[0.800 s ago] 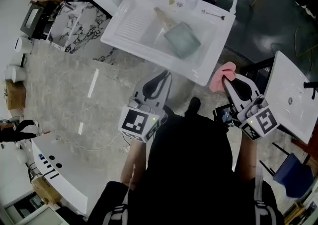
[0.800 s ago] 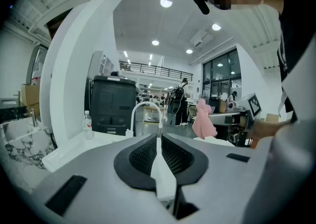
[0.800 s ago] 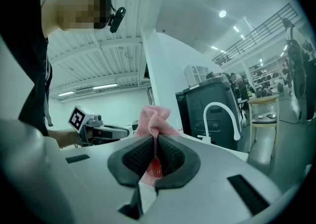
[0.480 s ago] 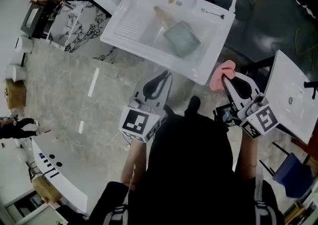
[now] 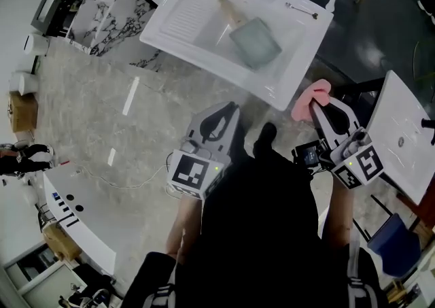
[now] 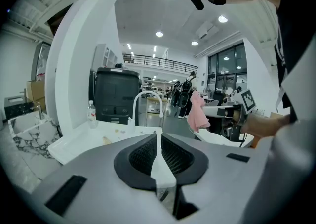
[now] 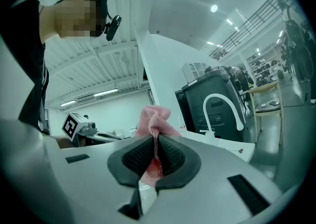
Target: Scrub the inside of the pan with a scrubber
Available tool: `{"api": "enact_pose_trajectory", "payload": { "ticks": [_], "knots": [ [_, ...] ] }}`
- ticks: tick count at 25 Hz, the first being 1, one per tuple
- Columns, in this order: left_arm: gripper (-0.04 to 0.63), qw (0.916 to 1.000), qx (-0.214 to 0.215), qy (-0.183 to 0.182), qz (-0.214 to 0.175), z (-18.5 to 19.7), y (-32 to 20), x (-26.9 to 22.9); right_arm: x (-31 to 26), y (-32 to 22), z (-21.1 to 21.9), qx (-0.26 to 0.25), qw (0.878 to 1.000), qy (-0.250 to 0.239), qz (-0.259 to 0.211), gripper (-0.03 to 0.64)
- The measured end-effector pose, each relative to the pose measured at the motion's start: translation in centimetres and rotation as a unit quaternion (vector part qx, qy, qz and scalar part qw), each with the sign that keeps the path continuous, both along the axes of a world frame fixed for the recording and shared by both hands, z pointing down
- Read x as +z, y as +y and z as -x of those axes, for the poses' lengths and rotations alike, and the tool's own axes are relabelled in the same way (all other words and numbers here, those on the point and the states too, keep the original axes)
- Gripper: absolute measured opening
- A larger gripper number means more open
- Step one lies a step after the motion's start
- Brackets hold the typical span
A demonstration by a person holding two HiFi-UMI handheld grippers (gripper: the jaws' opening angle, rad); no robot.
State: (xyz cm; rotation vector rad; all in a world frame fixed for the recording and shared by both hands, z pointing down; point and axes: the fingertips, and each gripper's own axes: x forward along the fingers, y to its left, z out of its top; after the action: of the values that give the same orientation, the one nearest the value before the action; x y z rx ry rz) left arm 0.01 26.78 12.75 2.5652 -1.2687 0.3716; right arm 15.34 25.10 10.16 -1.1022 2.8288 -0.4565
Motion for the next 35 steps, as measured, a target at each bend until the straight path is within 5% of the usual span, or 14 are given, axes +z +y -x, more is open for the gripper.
{"api": "enact_pose_trajectory", "payload": {
  "ticks": [11,23,35],
  "knots": [
    [0.055,0.998,-0.013,-0.017,0.059,3.1,-4.6,6.1,5.9,-5.2,3.3,-0.009,0.997,0.058,0.057,0.04],
    [0.055,0.9927,-0.015,-0.024,0.117,7.9,-17.9,12.6,9.5,-14.4,7.1,-0.028,0.979,0.174,0.098,0.04],
    [0.055,0.9756,0.016,-0.082,0.203,9.1,-28.8,22.3,17.8,-20.7,8.2,-0.07,0.941,0.299,0.142,0.04]
  ]
}}
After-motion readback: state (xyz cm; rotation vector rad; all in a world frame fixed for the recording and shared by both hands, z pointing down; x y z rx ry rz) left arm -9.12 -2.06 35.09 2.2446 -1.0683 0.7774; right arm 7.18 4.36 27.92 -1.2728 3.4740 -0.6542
